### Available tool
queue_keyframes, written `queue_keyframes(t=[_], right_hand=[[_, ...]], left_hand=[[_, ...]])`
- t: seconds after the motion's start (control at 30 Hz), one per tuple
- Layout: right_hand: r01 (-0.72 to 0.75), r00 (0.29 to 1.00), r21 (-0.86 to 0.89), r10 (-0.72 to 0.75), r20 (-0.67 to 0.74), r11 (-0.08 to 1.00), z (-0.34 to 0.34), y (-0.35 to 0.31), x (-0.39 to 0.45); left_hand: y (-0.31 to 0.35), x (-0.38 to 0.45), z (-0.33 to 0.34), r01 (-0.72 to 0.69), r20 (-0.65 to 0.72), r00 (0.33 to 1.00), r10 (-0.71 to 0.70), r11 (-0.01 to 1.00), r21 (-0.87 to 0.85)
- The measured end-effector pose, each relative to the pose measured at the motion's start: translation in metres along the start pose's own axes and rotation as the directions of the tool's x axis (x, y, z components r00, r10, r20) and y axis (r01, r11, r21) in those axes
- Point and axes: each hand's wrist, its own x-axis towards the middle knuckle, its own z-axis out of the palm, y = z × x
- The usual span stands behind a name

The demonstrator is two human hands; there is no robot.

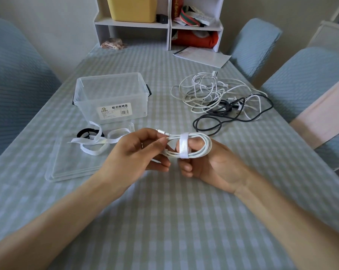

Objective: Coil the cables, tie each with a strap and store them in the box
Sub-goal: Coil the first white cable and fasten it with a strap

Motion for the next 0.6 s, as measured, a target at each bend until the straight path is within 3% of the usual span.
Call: queue_keyframes(t=[0.3, 0.47, 0.6], right_hand=[[-0.007, 0.996, 0.044, 0.003, 0.089, 0.999, 0.0023, 0.0013, -0.0023], [-0.014, 0.986, 0.224, -0.024, 0.166, 0.975, 0.0018, 0.0021, -0.0015], [0.035, 0.998, 0.248, -0.046, 0.038, 0.968, 0.0037, 0.0054, 0.0011]], left_hand=[[-0.0024, 0.0003, -0.0002, 0.093, 0.051, 0.995, -0.086, 0.983, -0.159], [-0.0001, 0.0021, 0.0023, 0.137, 0.079, 0.989, -0.121, 0.96, -0.245], [-0.0016, 0.0041, 0.004, 0.115, 0.045, 0.993, -0.108, 0.974, -0.194]])
